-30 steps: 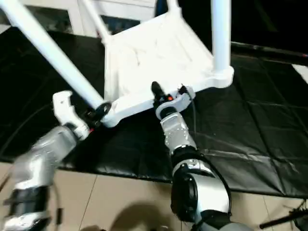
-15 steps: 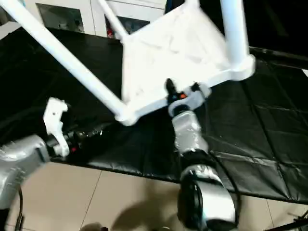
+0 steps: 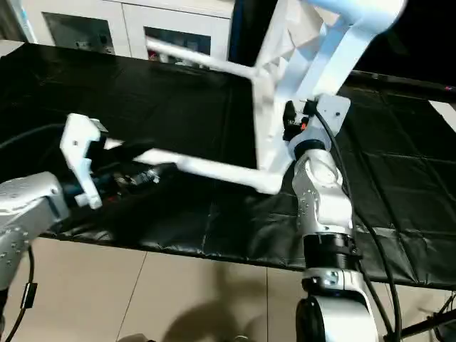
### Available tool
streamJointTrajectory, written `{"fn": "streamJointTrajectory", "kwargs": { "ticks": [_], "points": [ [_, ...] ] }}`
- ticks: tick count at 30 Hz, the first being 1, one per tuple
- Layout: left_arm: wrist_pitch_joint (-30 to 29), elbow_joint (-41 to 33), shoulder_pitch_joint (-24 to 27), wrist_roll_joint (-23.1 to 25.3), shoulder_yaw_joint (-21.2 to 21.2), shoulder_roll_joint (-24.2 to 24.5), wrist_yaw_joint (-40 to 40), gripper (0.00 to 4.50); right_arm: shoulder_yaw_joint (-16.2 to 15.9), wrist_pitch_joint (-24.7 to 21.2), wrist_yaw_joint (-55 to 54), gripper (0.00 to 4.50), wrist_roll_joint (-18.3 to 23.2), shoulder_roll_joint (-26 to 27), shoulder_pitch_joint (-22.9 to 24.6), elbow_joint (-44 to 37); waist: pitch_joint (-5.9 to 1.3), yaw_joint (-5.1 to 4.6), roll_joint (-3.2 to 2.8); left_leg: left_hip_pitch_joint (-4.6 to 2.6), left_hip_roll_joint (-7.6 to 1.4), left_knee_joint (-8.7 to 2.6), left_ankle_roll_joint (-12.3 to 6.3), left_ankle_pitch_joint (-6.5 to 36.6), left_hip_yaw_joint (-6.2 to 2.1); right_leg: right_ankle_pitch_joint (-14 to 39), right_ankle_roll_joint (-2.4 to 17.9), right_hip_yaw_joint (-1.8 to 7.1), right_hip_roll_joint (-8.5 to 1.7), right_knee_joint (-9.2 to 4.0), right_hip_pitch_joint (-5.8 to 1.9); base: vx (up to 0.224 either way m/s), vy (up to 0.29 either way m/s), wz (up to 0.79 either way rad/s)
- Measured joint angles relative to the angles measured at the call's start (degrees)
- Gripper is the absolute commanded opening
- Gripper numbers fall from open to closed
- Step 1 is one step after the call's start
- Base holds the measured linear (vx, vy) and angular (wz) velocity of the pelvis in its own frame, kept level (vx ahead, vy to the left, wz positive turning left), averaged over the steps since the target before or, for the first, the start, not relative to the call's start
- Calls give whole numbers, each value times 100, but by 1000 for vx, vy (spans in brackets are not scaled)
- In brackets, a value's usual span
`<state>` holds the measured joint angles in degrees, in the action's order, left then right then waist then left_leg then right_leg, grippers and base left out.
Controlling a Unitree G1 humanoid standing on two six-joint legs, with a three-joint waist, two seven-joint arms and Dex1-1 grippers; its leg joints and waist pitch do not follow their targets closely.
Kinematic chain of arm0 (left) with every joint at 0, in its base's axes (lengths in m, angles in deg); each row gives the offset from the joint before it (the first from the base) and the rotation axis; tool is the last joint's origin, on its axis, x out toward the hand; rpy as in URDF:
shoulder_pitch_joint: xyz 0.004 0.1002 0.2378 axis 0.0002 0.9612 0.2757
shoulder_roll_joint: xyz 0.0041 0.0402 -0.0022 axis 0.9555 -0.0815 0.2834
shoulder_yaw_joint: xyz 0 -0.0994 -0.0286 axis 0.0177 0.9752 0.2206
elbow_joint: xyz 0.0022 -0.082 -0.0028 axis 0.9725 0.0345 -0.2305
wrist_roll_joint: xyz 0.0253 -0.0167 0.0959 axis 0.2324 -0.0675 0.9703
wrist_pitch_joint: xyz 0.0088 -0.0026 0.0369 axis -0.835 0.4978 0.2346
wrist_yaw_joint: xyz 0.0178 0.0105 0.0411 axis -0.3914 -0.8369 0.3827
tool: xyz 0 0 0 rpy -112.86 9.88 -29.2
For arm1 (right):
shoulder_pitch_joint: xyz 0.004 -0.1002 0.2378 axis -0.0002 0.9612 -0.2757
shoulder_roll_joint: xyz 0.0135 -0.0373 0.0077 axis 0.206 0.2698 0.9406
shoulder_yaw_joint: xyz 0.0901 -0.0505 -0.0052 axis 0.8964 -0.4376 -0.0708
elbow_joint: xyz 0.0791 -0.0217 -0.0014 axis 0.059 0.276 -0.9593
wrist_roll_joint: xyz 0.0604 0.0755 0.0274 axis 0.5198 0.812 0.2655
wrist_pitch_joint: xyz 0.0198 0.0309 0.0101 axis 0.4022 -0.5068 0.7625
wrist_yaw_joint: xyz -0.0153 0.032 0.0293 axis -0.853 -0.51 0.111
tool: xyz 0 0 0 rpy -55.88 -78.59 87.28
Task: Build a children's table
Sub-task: Flip table
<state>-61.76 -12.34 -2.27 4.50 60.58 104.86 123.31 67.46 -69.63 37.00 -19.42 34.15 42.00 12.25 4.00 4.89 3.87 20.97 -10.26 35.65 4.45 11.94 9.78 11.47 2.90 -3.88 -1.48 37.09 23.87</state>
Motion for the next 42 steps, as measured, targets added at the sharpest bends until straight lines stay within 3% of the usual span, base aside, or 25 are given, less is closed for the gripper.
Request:
{"fn": "streamJointTrajectory", "kwargs": {
  "ticks": [12,18,20,23,24,29,35,42],
  "points": [
    [268,13,-223,397,-330,304,104,368,-518,-482,-77,191,-496,5,-115,-164,-14,1,30,0,-3,0,14,-12,0,-3,-2,0,3,-2,-8,0,0,0],
    [642,79,-514,877,-666,597,178,368,-686,-618,-84,191,-607,33,-253,-26,-23,-16,104,-8,-5,0,27,-19,0,-10,-3,2,5,-1,-15,0,0,0],
    [762,80,-569,1021,-708,675,223,368,-680,-591,-83,261,-616,52,-267,41,-33,-30,120,-12,-5,0,27,-19,0,-10,-4,2,4,-2,-21,0,0,0],
    [904,76,-727,1040,-713,755,304,368,-694,-589,-36,273,-625,96,-270,363,-44,-56,153,-11,-6,0,32,-22,-2,-14,-1,1,6,-1,-20,0,0,0],
    [931,57,-816,1037,-701,798,350,368,-707,-590,-29,300,-630,100,-260,487,-43,-59,154,-10,-6,0,35,-24,-2,-19,0,1,6,-2,-16,0,0,0],
    [949,-11,-1117,1018,-540,1086,565,368,-714,-524,121,300,-616,134,-204,804,-43,-91,155,-6,-7,0,36,-25,-1,-22,1,1,6,-1,-16,0,0,0],
    [1283,163,-1839,1033,-237,1294,727,368,-703,-50,294,300,-614,138,-173,1311,-43,-118,163,-4,-8,1,38,-26,-1,-26,5,1,6,-2,-17,0,0,0],
    [2025,778,-2336,1661,-205,1525,493,433,-657,238,405,222,-601,154,-172,1606,-43,-134,163,-3,-10,1,38,-26,-2,-29,7,-1,6,-2,-14,0,0,0]
  ]
}}
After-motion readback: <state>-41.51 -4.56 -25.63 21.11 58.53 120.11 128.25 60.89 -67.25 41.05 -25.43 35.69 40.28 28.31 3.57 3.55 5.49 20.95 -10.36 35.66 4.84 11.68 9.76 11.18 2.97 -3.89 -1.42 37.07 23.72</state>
